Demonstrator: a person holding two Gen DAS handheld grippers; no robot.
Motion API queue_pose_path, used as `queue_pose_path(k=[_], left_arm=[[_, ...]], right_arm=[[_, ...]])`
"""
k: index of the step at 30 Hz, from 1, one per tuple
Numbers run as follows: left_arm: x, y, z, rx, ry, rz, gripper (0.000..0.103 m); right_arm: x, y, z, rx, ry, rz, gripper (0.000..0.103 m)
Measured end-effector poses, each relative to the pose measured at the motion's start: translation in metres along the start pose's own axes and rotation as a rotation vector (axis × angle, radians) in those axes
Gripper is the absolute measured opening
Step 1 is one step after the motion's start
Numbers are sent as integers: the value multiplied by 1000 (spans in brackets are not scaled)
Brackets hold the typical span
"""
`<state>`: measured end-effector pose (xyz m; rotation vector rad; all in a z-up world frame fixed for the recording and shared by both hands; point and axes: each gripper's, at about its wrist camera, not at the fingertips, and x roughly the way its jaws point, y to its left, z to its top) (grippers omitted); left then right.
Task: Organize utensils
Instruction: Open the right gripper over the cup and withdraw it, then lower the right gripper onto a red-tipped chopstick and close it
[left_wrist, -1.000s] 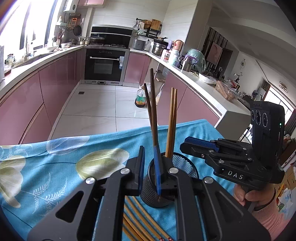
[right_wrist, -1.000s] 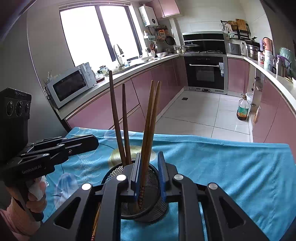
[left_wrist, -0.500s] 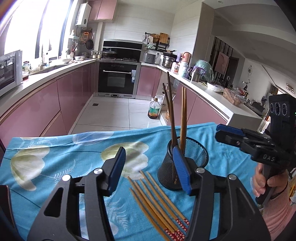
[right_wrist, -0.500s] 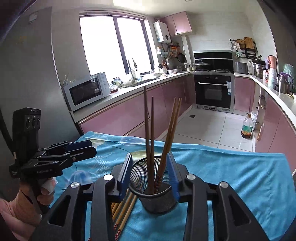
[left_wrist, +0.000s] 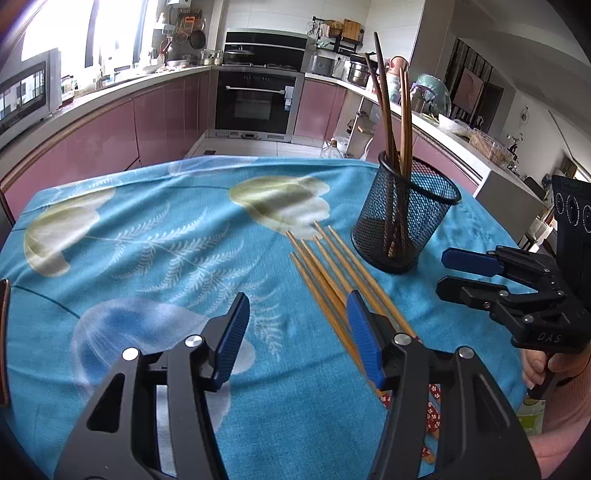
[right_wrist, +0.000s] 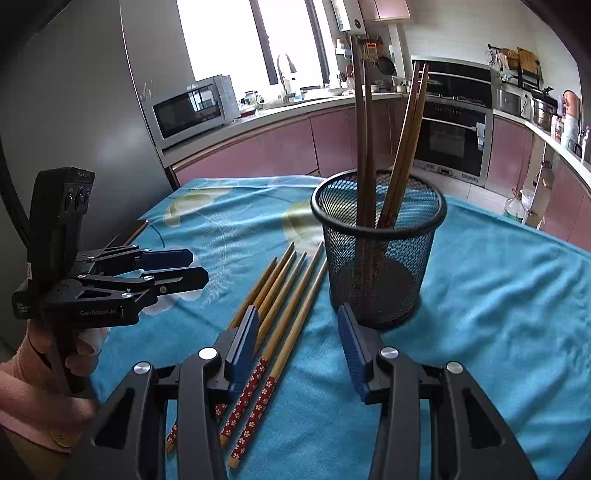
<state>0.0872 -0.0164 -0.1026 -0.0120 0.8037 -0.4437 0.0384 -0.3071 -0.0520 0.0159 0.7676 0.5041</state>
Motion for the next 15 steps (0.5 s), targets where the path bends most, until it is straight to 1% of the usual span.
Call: queue_pose_path(k=[6,15], left_arm=[[11,-6,-11,-10,45,-13,54],[19,-20,-16,14,87,-13,54]], right_arm=[[17,3,-9,22,49,-8,42],[27,0,-15,48,83,-14,40]])
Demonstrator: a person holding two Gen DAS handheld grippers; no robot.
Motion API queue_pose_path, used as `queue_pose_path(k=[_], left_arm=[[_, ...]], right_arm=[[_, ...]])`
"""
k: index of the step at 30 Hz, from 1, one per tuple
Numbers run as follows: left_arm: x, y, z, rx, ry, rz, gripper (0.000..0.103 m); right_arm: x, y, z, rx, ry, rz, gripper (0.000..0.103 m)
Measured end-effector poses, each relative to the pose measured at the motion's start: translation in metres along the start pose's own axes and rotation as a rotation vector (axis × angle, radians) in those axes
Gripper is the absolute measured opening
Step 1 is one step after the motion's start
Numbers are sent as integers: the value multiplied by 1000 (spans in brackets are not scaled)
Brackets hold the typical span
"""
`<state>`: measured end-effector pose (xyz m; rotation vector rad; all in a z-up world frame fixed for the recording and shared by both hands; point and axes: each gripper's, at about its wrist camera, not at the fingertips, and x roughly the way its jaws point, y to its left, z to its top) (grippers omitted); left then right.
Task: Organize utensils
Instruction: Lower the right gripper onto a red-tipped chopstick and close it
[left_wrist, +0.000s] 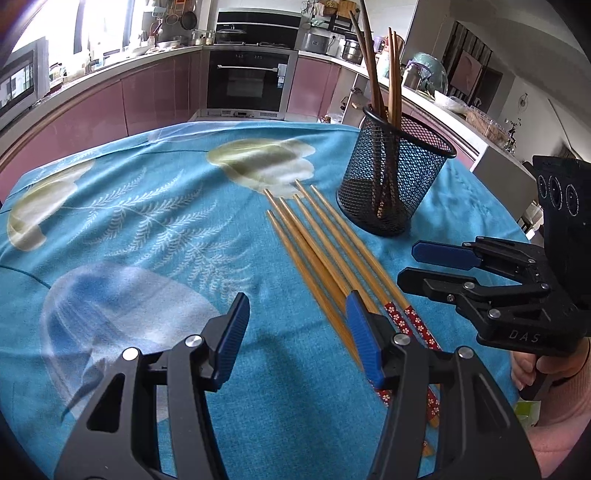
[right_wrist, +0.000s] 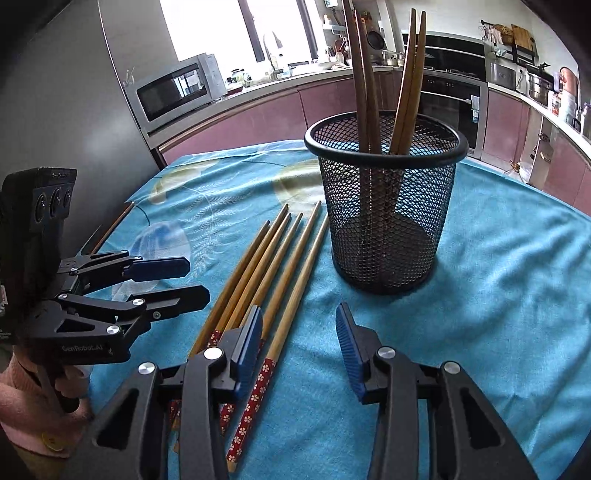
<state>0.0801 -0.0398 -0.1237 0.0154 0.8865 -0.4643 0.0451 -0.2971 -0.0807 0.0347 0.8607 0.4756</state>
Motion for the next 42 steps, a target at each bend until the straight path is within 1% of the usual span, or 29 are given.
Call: queue_pose_path(k=[10,19,22,24,26,27,29,31,34,37,40,42], left_arm=[[13,-9,0,21,33,17,52],[17,-11,2,46,33,29,51],[18,-11,2,51,31,32,47],[18,-11,4,58,29,38,42],[18,-10,5,62,31,36,35],[18,-9,5,62,33,35,34],[19,-8,5,64,38,37,28],[19,-6,6,71,42,38,24],[18,0,7,61,51,15,21],[19,3,8,59,54,11,17],[22,3,9,64,57,10,16],[23,3,11,62,61,17,17]], right_arm=[[6,-1,-3,-6,27,-10,30],[10,1,-3,-23,43,-24,28],[11,1,-2,-25,44,-26,28],[12,2,-2,-26,45,-29,28],[13,2,-2,-26,46,-30,28],[14,2,-2,-25,46,-31,28],[15,2,-2,-22,46,-33,27],[16,3,-2,-22,48,-35,26],[19,5,-1,-30,51,-41,26],[22,7,0,-36,53,-48,26],[27,10,4,-48,57,-58,26],[30,12,7,-59,60,-67,26]])
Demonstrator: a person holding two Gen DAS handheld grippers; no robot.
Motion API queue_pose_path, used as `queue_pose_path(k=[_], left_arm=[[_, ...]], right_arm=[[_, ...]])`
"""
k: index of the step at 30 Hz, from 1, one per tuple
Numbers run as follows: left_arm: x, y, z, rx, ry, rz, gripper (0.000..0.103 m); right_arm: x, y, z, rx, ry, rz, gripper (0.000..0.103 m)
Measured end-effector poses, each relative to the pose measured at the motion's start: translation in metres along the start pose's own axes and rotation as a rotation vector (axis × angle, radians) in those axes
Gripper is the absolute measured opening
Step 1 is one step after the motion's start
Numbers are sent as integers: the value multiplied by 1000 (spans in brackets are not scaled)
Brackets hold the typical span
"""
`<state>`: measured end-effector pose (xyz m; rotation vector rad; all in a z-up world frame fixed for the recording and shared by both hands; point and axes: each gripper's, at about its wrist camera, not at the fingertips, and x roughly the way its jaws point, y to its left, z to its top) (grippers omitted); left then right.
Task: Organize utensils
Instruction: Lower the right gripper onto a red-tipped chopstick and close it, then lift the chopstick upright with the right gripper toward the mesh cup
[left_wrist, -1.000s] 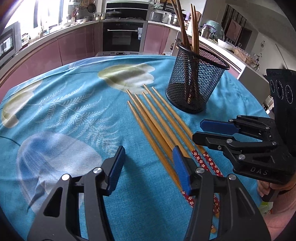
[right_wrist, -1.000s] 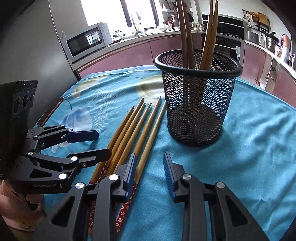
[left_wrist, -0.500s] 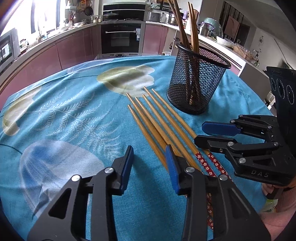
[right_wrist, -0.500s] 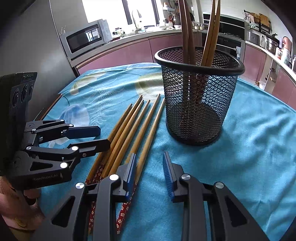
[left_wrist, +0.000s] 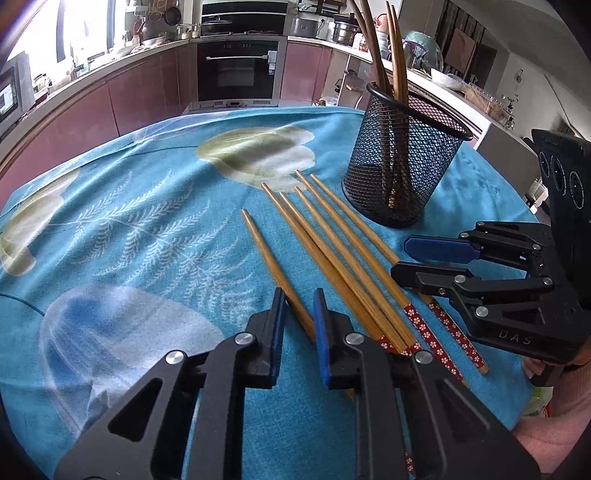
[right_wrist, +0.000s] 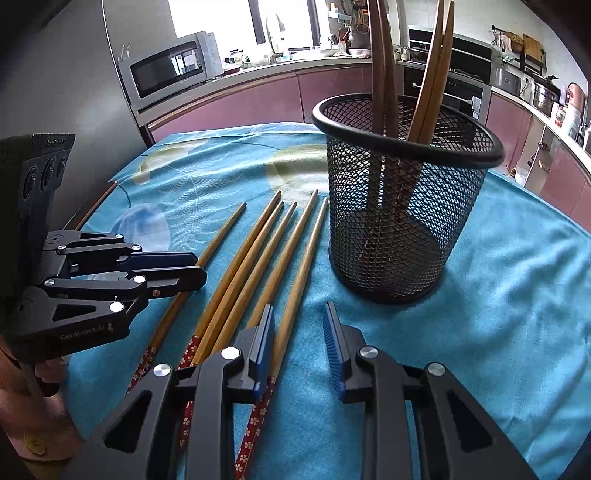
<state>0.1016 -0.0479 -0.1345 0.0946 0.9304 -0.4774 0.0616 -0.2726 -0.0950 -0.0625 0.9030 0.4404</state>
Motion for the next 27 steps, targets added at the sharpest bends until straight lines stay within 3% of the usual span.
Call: queue_pose_path(k=[6,11,27], left_arm=[[2,-2,2,-2,0,17,17],[4,-2,3,-28,-6,34,14],[-7,5,1,-73,-22,22,8]], right_arm=[[7,5,6,-19,-1,-22,25],[8,-1,9,17,4,7,10],[-17,-20,2,101,-37,128,6]])
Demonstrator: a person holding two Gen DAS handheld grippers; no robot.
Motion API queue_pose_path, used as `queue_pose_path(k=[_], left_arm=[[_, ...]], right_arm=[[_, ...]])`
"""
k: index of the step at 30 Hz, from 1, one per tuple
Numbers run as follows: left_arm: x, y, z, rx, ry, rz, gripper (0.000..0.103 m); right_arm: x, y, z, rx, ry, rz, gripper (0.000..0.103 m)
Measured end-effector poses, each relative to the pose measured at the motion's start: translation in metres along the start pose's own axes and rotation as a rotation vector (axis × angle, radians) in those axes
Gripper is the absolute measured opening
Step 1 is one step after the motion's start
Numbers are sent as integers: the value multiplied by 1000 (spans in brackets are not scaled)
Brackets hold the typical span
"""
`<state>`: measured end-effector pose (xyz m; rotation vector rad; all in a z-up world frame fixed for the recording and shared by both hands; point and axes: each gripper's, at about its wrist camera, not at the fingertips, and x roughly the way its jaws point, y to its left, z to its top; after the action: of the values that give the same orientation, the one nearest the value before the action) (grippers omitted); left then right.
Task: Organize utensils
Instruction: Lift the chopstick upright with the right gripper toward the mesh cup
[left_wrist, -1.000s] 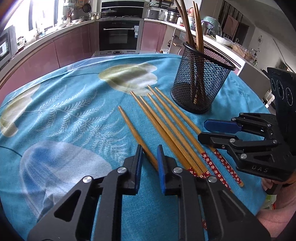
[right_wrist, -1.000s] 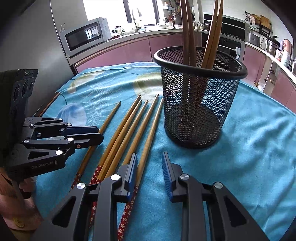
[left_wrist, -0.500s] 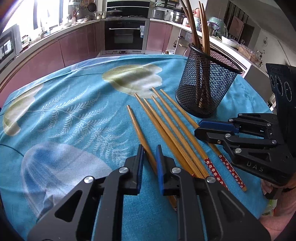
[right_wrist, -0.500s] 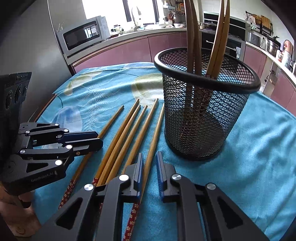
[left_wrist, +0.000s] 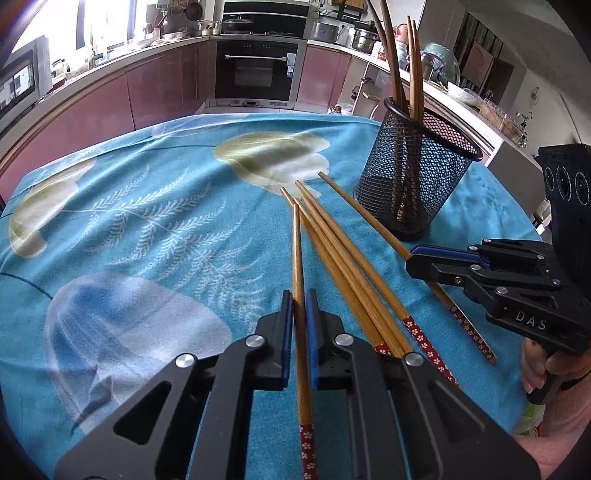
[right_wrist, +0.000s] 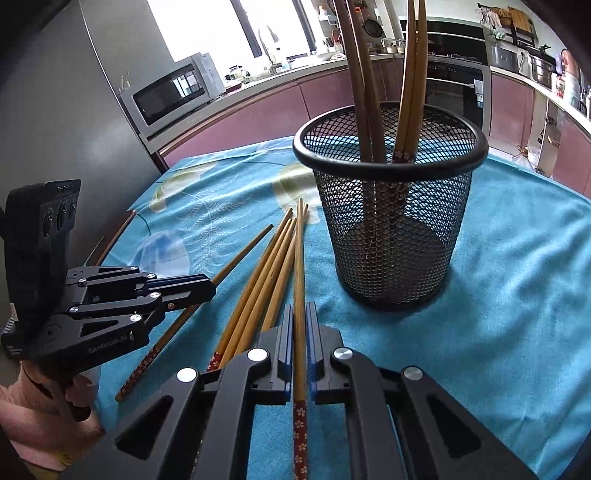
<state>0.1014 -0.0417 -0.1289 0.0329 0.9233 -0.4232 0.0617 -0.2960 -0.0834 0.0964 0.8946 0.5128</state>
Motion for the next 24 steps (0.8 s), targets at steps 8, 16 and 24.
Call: queue_pose_path(k=[8,16,24], left_arm=[[-22,6,5,-25,-37,-69,8],[-53,9,14,-35,-100,-121,7],[-78,9,21,-33,-144,-178,7]], right_arm=[[-26,7,2,-20,-52,68,6],[-58,18,9,-46,-140,107,6],[-90,14,20,-53,-232,107,6]])
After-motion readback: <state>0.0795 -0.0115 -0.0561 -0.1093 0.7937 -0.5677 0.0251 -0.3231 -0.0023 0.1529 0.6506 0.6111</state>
